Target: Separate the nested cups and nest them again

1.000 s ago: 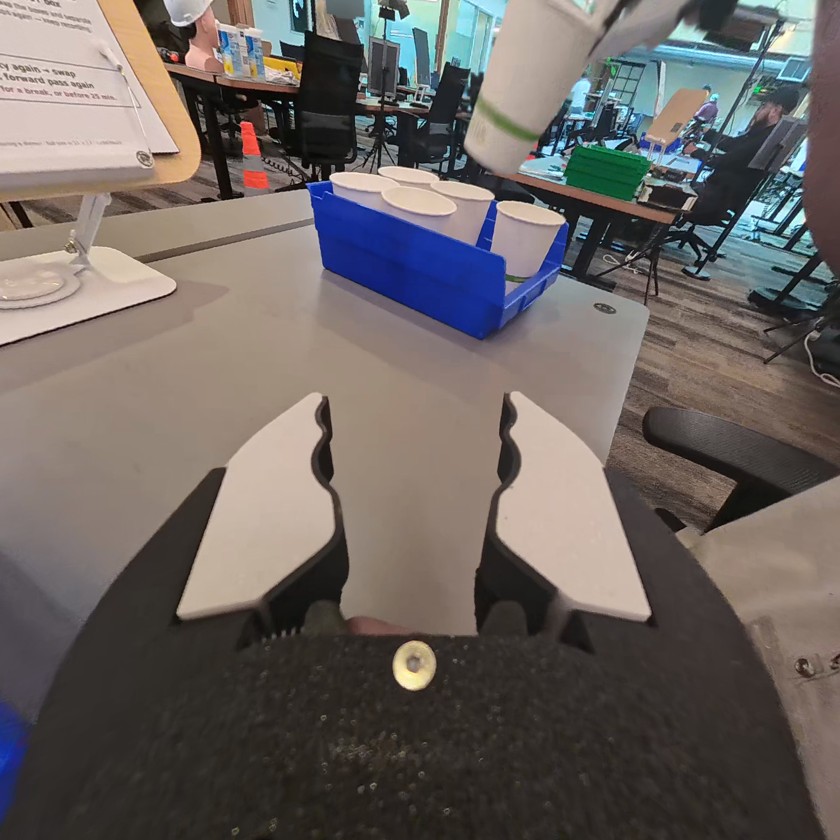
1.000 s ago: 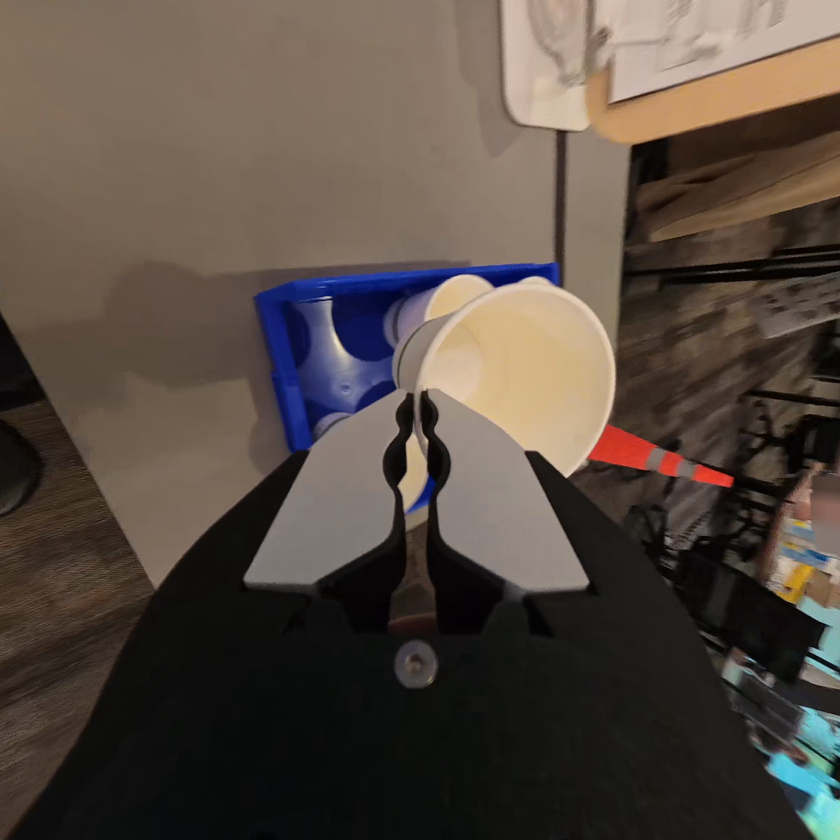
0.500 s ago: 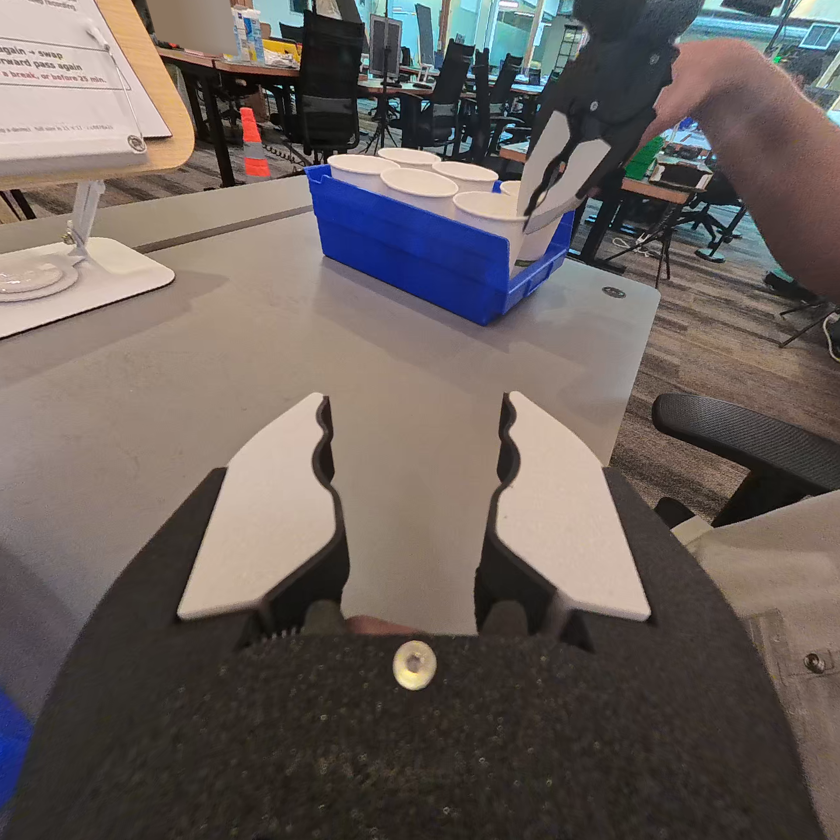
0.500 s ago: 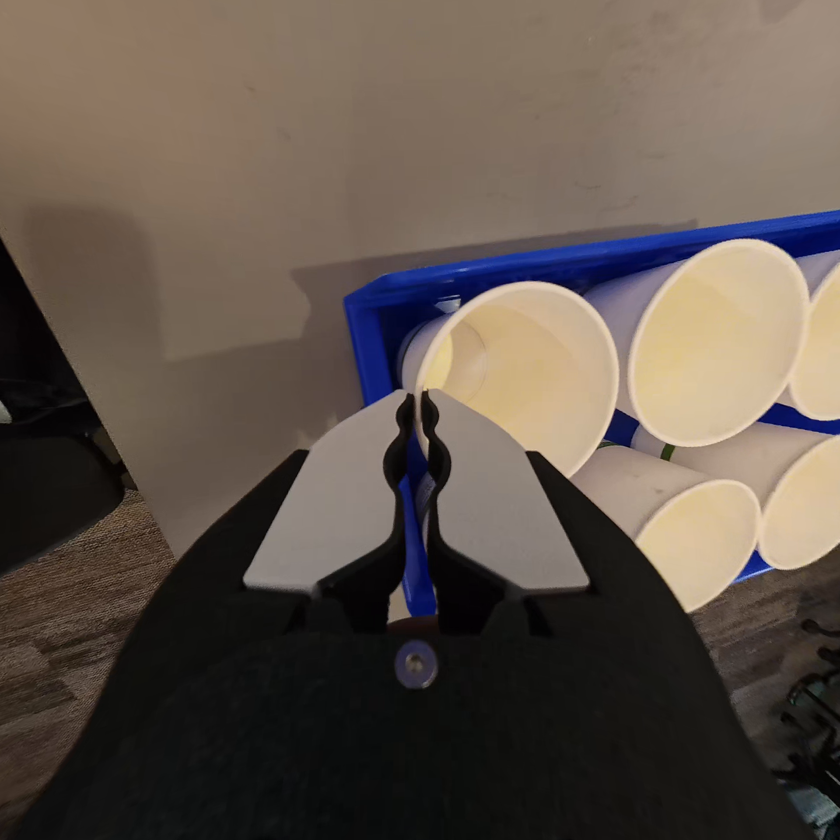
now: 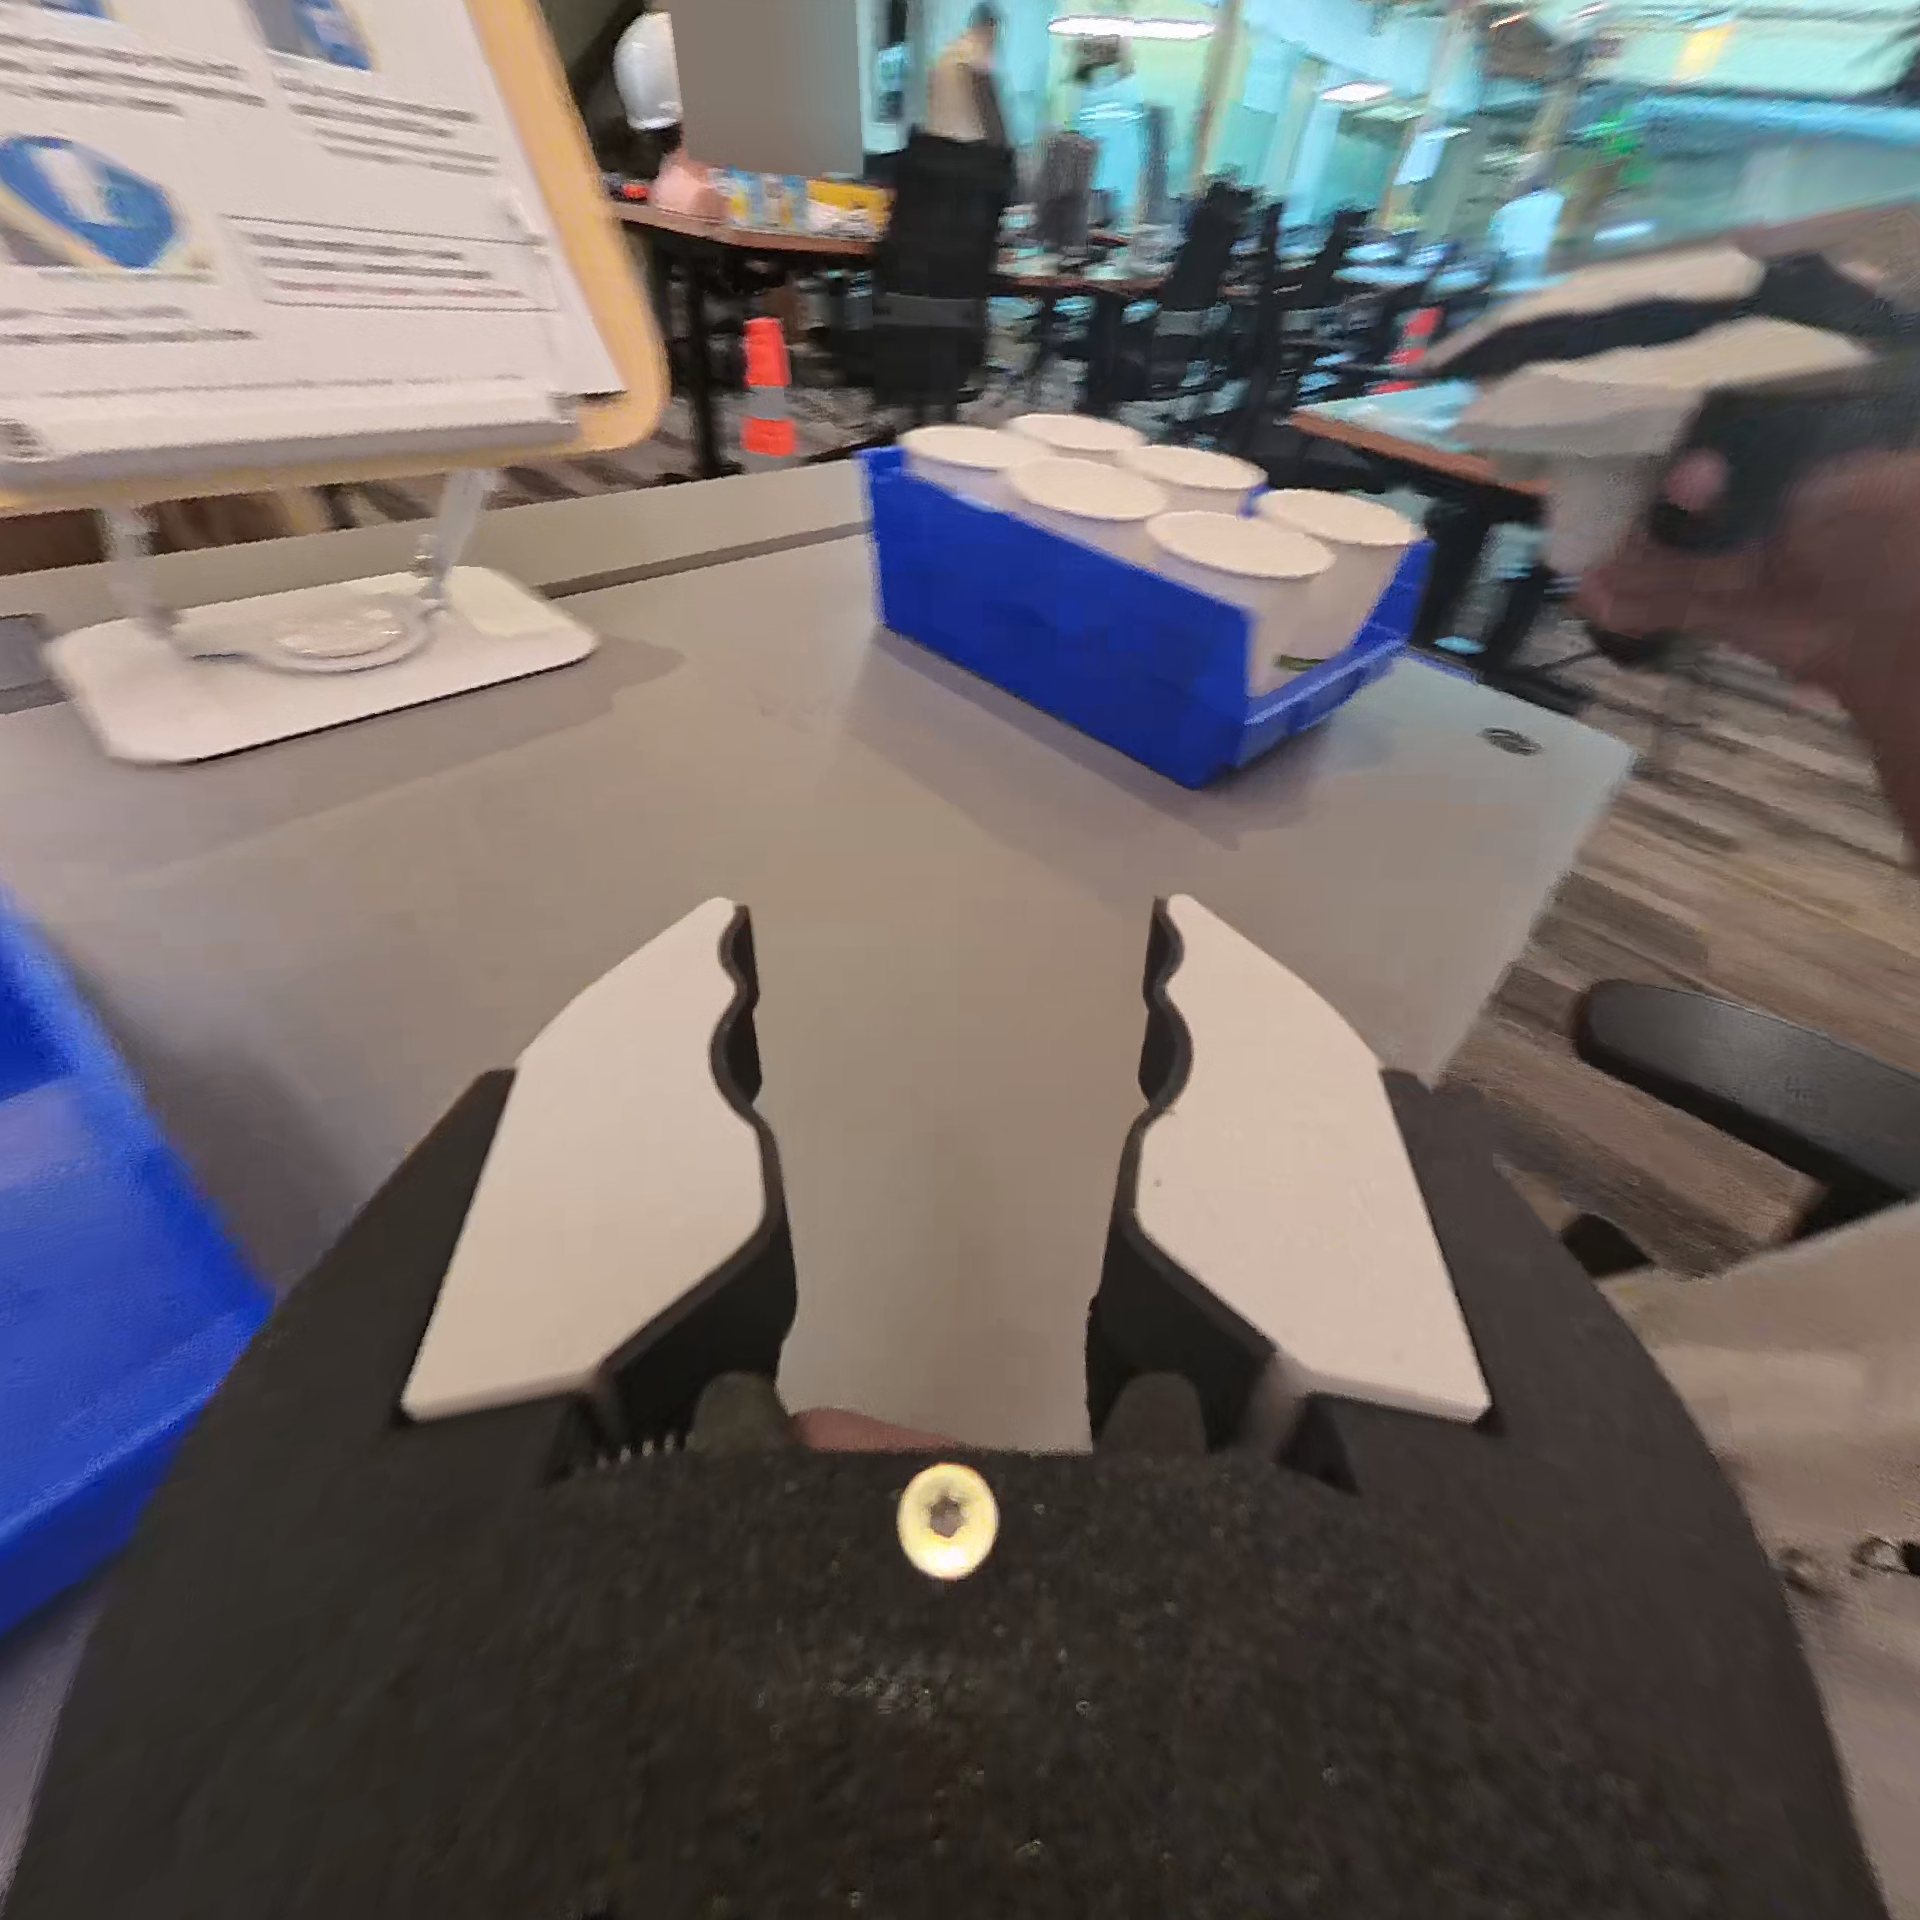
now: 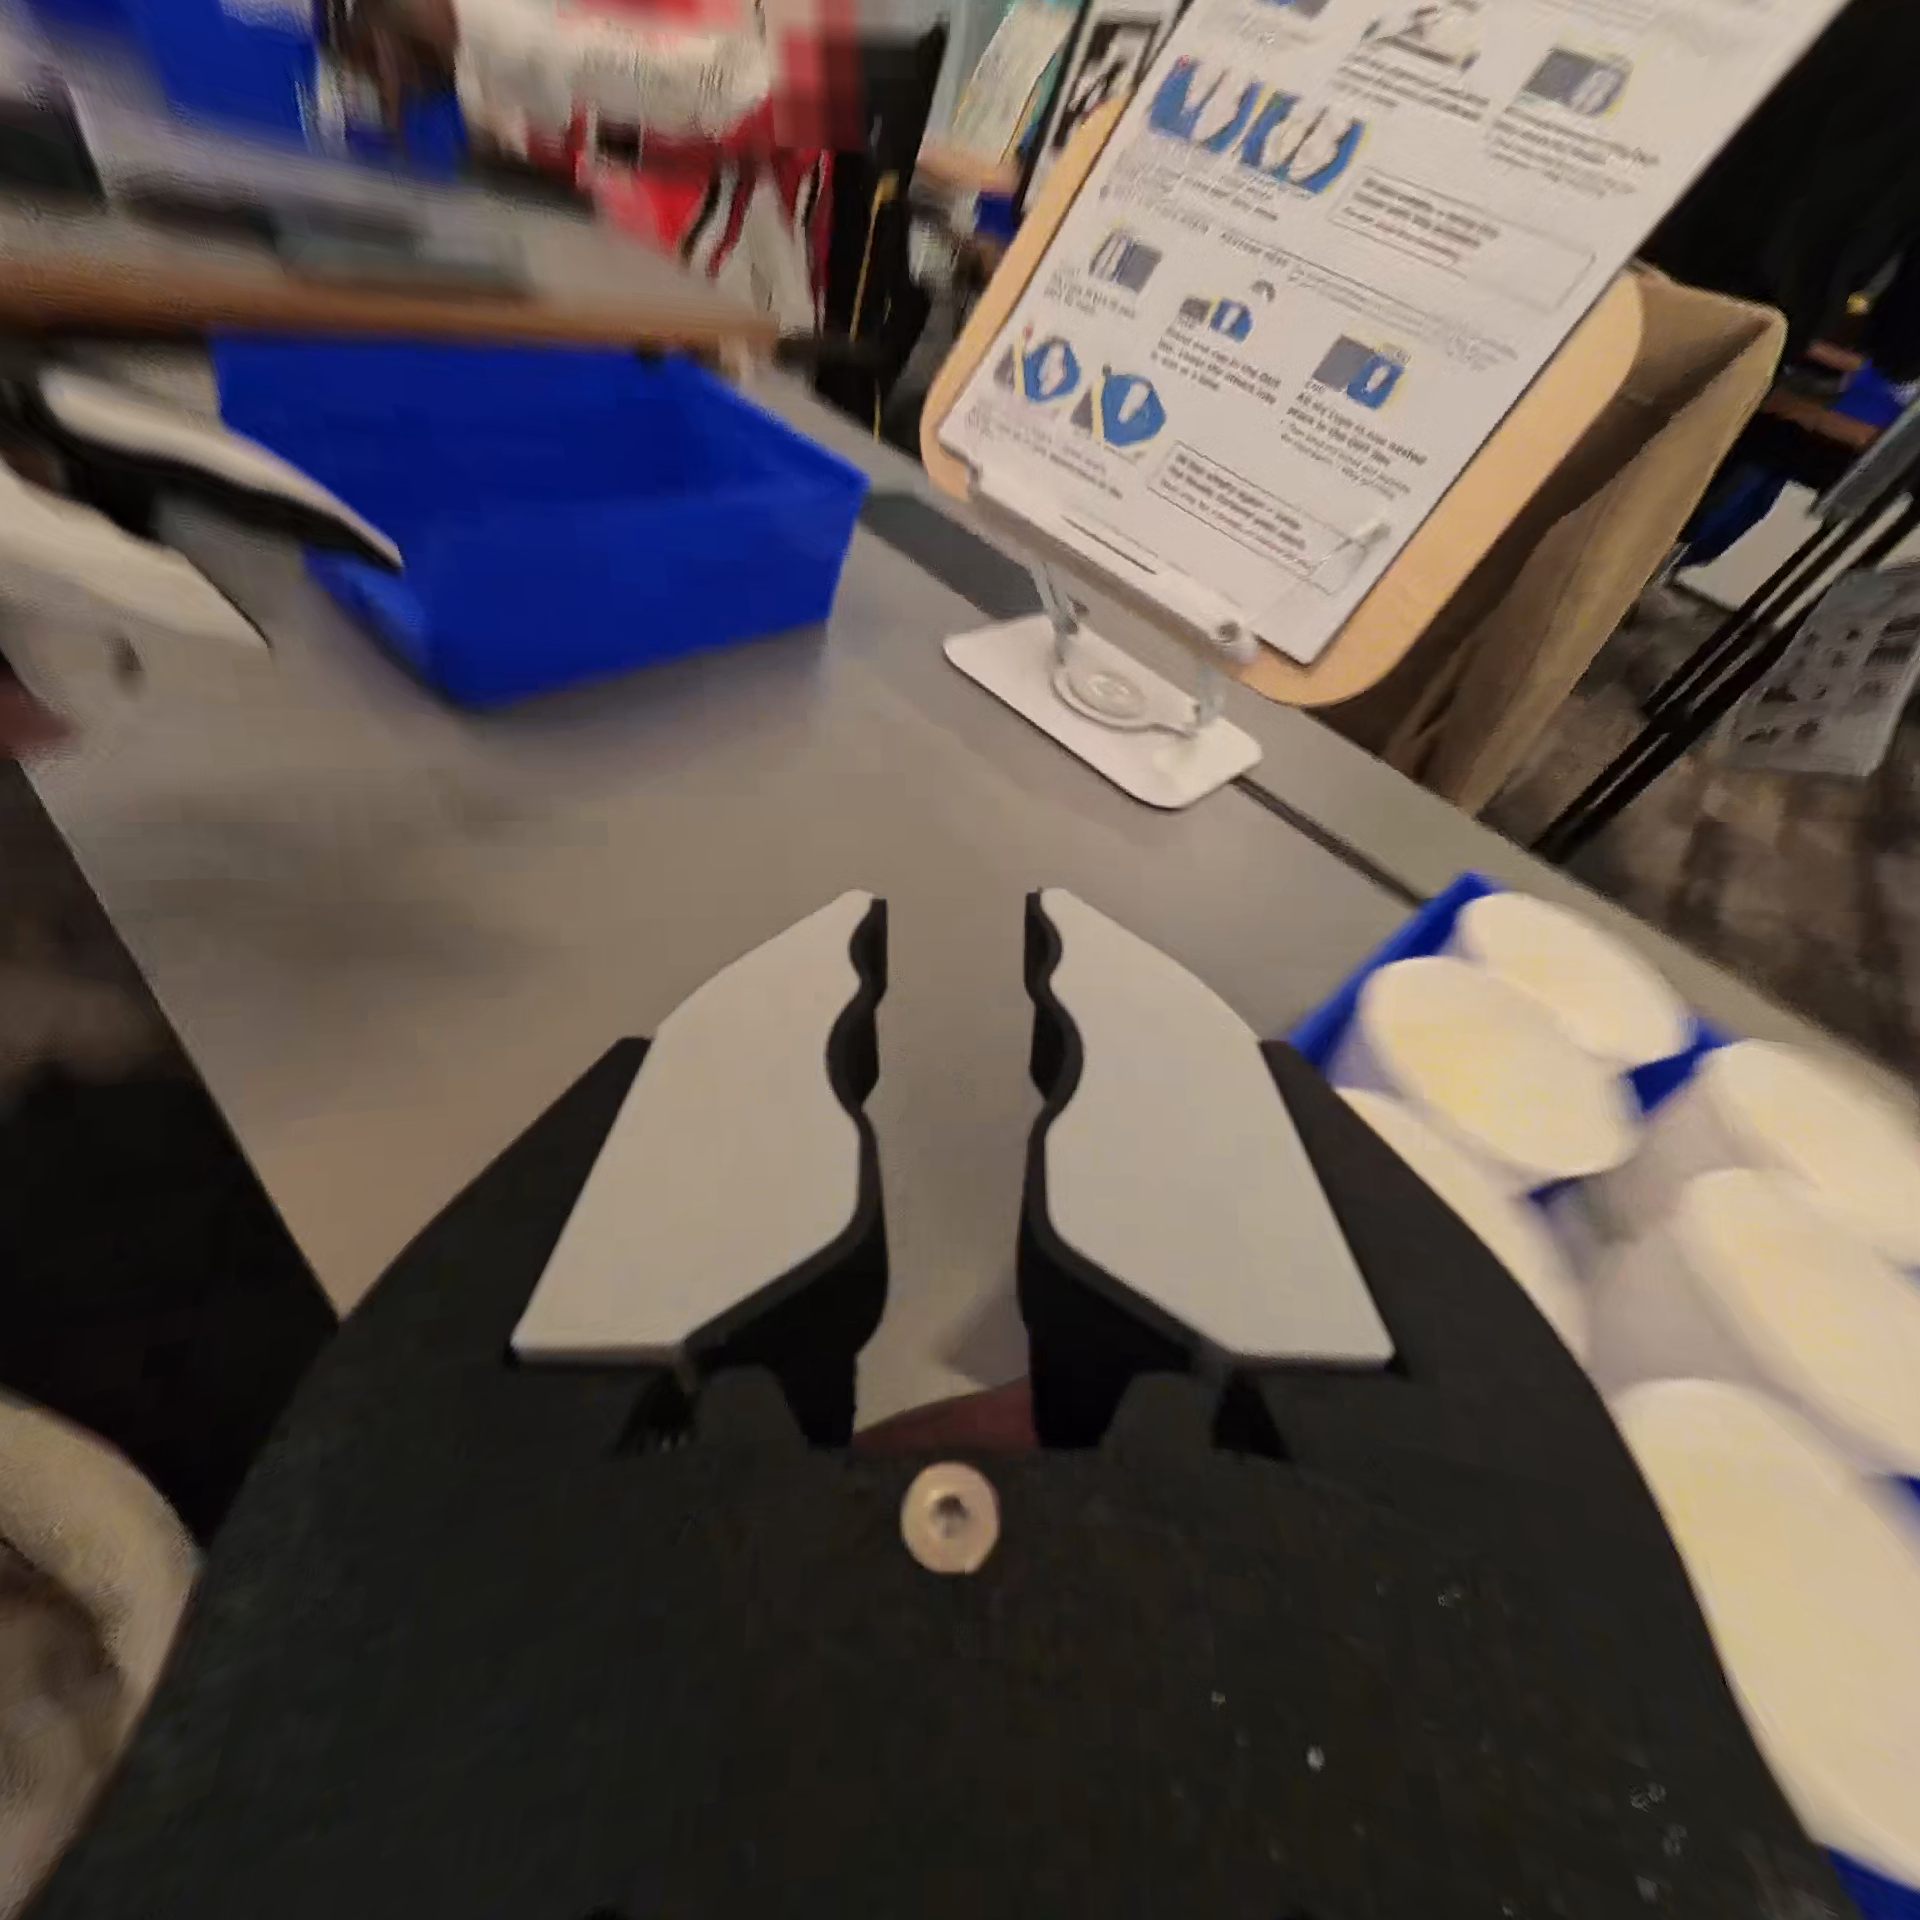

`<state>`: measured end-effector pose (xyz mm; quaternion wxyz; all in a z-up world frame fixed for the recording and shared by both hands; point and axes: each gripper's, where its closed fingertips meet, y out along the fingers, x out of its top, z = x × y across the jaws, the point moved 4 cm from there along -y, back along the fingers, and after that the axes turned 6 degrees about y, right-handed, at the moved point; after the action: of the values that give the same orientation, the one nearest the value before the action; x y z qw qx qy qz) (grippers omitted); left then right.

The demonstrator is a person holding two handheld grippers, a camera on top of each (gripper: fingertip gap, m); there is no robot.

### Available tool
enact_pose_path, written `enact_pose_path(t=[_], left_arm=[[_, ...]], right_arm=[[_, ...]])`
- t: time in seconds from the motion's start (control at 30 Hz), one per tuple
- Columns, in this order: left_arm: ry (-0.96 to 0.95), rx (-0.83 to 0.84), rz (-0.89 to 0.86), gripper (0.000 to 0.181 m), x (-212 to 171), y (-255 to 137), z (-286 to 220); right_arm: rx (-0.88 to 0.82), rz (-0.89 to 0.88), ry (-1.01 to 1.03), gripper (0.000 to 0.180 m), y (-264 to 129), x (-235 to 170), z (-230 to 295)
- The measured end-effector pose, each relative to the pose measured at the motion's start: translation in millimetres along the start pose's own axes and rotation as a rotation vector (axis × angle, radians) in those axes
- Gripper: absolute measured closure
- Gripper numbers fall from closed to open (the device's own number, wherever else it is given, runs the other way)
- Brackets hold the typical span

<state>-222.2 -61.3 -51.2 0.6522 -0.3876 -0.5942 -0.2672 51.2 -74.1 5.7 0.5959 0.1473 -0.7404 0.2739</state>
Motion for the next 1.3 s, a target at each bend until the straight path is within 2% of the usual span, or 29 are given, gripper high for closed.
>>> enact_pose_path(t=[0.07, 0.2, 0.3, 0.37, 0.47, 0.57, 0.67, 0.8, 0.9, 0.97, 1.1, 1.23, 1.3], left_arm=[[0.010, 0.145, 0.044, 0.110, -7, -10, 7], [-0.032, 0.373, 0.133, 0.109, -31, -20, 12], [-0.169, 0.354, 0.129, 0.109, -49, -13, -3], [-0.278, 0.294, 0.091, 0.109, -53, -4, -16], [-0.319, 0.212, 0.071, 0.109, -50, 13, -34], [-0.271, 0.164, 0.097, 0.112, -43, 45, -48], [-0.244, 0.068, 0.144, 0.112, -31, 104, -70], [-0.175, -0.003, 0.220, 0.111, -19, 194, -113], [-0.197, 0.013, 0.252, 0.113, -18, 243, -134], [-0.246, 0.027, 0.215, 0.116, -9, 264, -138], [-0.197, 0.137, 0.207, 0.138, 0, 290, -117], [-0.188, 0.162, 0.222, 0.166, 1, 295, -108], [-0.132, 0.226, 0.234, 0.170, 1, 294, -101]], right_arm=[[-0.002, -0.053, 0.196, 0.155, 20, -23, 33], [-0.062, -0.015, 0.425, 0.138, 52, -64, 73], [-0.037, -0.028, 0.462, 0.139, 56, -71, 84], [-0.030, -0.011, 0.411, 0.139, 57, -75, 84], [-0.048, 0.016, 0.383, 0.139, 54, -79, 74], [-0.106, -0.040, 0.426, 0.140, 33, -73, 50], [-0.337, -0.083, 0.422, 0.142, -13, -76, -1], [-0.699, -0.007, 0.419, 0.139, -86, -114, -74], [-0.817, 0.072, 0.448, 0.137, -118, -144, -112], [-0.807, 0.105, 0.488, 0.134, -121, -156, -129], [-0.787, 0.146, 0.517, 0.135, -109, -165, -159], [-0.738, 0.186, 0.544, 0.137, -84, -170, -178], [-0.731, 0.204, 0.552, 0.140, -73, -174, -185]])
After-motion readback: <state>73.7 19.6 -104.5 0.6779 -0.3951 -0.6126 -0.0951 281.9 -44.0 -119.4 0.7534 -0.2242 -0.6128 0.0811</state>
